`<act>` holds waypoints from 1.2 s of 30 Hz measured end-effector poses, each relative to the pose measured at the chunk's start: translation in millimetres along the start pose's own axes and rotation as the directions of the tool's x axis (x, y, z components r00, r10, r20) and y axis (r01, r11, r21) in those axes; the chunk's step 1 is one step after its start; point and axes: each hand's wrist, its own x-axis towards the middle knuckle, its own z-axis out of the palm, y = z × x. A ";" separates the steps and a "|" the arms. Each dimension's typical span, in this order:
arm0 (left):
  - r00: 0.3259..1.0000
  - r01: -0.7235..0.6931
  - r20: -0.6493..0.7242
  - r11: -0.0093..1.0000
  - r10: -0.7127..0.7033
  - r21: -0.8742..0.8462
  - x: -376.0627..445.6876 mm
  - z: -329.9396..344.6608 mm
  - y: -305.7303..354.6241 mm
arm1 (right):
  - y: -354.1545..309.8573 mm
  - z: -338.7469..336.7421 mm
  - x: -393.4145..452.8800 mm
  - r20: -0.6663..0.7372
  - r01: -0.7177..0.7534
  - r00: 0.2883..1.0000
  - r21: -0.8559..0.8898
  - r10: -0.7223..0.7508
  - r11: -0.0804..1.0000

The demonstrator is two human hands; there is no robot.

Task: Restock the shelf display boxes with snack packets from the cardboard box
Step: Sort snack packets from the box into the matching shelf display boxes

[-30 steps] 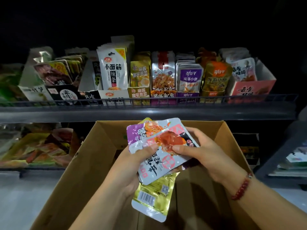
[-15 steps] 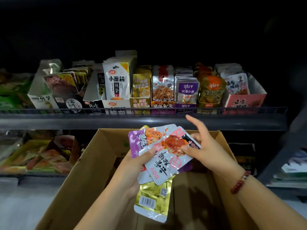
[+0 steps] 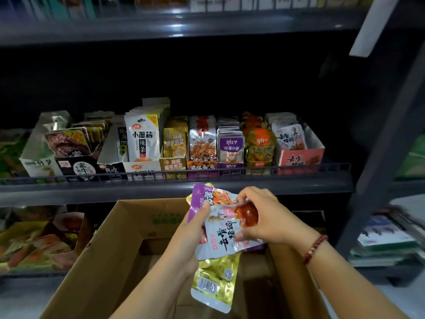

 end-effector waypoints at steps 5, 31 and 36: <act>0.999 0.046 -0.013 0.994 -0.048 -0.103 8.1 15.9 8.7 | 7.7 -15.6 -3.2 -0.154 -0.151 0.973 0.153 0.175 0.977; 0.927 -0.265 -0.272 0.964 0.260 0.018 80.5 59.8 24.8 | 59.1 -97.8 69.7 -0.344 0.077 0.819 0.860 0.460 0.505; 0.908 -0.297 -0.290 0.953 0.302 0.060 92.8 61.6 20.3 | 83.8 -142.0 88.4 -0.529 0.056 0.730 0.677 0.432 0.734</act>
